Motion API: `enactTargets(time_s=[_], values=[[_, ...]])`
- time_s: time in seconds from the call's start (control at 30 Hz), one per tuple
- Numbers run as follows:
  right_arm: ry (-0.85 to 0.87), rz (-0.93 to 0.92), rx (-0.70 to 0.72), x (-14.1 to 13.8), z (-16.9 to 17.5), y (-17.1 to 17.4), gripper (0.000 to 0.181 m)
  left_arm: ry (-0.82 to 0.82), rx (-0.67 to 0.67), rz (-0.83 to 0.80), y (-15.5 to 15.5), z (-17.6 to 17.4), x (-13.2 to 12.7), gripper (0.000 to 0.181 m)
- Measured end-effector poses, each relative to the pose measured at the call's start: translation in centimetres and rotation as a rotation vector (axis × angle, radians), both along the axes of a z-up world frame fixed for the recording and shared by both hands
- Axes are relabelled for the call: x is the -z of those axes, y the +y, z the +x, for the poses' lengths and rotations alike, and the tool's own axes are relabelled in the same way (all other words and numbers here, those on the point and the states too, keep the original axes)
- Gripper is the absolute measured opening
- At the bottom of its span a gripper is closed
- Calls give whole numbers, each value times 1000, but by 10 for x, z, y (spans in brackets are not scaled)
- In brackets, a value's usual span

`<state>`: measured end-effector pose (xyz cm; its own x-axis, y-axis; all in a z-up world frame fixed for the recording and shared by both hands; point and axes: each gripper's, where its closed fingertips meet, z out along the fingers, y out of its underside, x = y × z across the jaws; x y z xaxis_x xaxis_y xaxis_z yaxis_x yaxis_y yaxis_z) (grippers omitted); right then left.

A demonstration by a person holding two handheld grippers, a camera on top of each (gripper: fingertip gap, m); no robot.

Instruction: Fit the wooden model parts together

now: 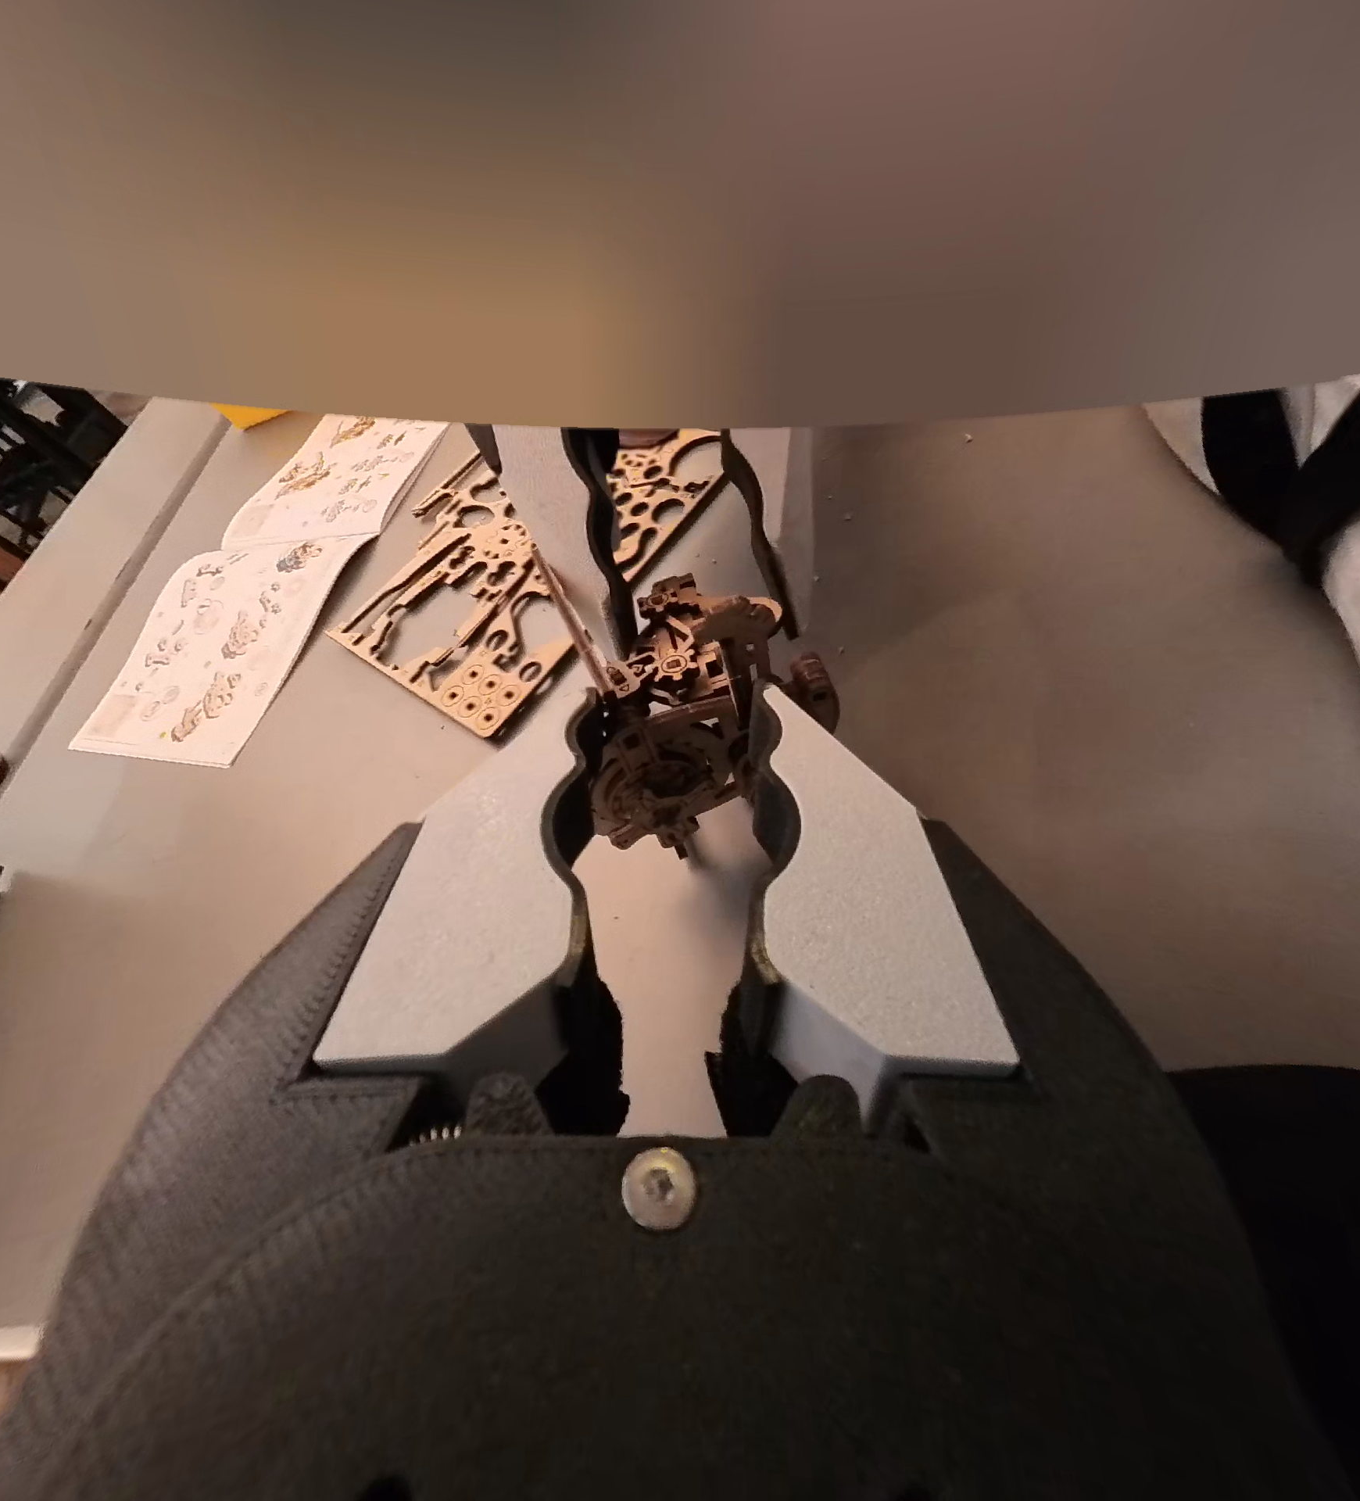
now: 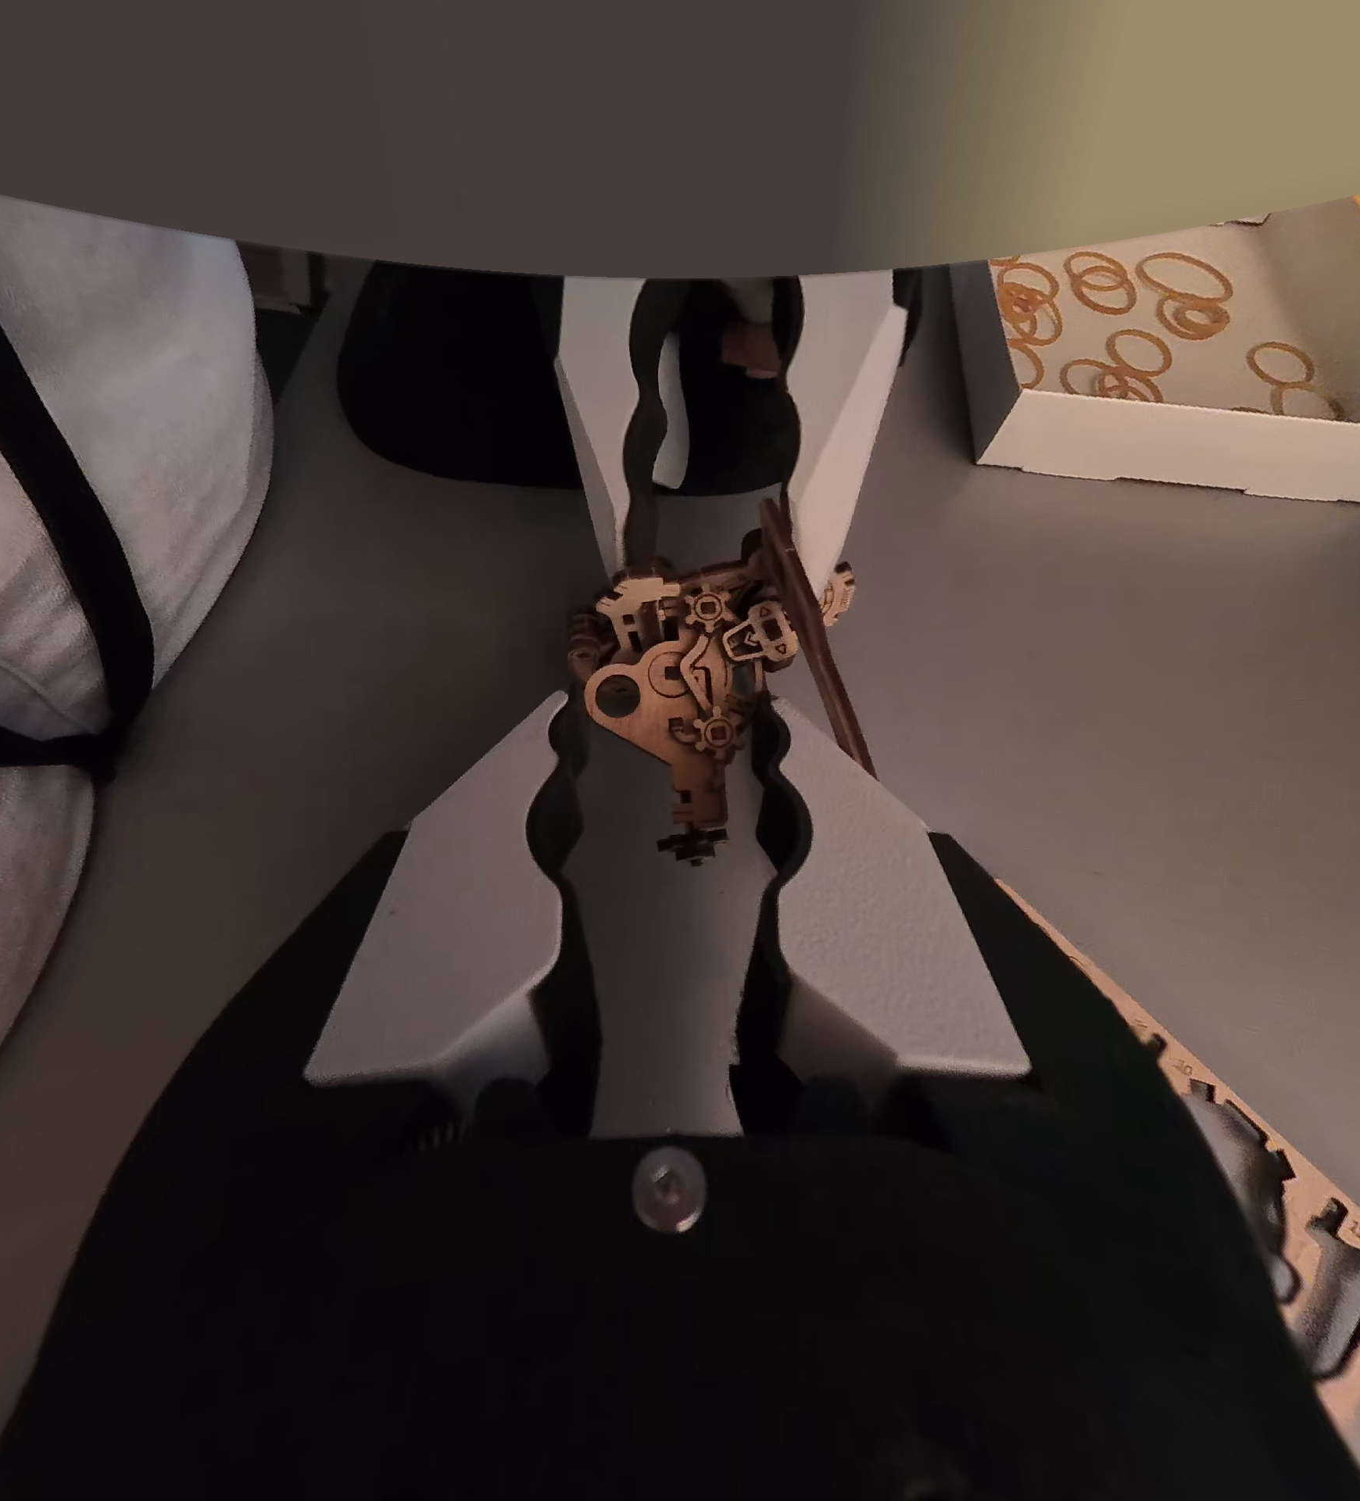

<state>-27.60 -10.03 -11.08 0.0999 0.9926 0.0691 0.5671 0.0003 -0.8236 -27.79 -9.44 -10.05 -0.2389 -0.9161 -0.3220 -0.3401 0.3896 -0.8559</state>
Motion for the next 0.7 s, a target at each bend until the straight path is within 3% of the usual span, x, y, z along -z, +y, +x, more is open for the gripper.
enactTargets(time_s=[0.47, 0.7], values=[[46, 15, 111, 1, -2, 11, 41, -123, -118, 181, 9, -1, -11, 37], [41, 16, 107, 5, -7, 4, 40, -73, -101, 111, 6, -1, -8, 50]])
